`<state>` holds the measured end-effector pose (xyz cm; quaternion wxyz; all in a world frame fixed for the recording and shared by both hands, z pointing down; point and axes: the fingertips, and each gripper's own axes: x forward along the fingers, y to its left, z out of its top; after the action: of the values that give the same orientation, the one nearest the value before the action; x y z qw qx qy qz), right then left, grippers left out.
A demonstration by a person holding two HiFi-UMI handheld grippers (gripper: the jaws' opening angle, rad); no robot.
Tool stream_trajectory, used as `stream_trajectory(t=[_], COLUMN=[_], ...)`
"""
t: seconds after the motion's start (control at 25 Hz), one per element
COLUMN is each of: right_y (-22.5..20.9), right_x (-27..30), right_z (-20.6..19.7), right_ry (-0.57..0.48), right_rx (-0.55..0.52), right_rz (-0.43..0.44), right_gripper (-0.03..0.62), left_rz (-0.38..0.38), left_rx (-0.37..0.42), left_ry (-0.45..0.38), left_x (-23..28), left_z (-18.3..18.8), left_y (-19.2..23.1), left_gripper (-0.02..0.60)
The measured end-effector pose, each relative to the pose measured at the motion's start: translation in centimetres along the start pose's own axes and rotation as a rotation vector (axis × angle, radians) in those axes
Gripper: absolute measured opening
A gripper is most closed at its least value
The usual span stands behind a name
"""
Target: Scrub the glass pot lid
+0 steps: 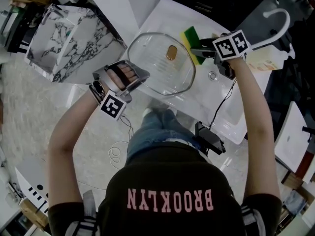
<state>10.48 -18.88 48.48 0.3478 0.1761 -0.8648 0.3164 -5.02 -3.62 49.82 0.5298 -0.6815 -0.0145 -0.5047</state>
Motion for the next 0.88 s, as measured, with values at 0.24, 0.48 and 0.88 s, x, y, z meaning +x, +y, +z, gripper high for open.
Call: stream_trajectory(t=[0.24,0.48,0.88], right_y=[8.3,14.9,17.2], right_x=[-2.7,-1.3,7.2], right_z=[6.5,8.7,7.9], right_ry=[-0.045,0.012,0.216], right_rx=[-0.195,-0.306,-0.346], right_rz=[0.067,0.125,0.148], right_gripper=[0.276,0.276,0.276], left_rz=[0.016,-0.018,-0.052], left_rx=[0.018,-0.023,-0.043], left_ry=[-0.005,-0.037,-0.076], left_x=[0.1,0.0,-0.2], left_z=[0.1,0.2,0.6], left_y=[0.0,-0.5,-0.8], left_gripper=[0.117,0.115,0.115])
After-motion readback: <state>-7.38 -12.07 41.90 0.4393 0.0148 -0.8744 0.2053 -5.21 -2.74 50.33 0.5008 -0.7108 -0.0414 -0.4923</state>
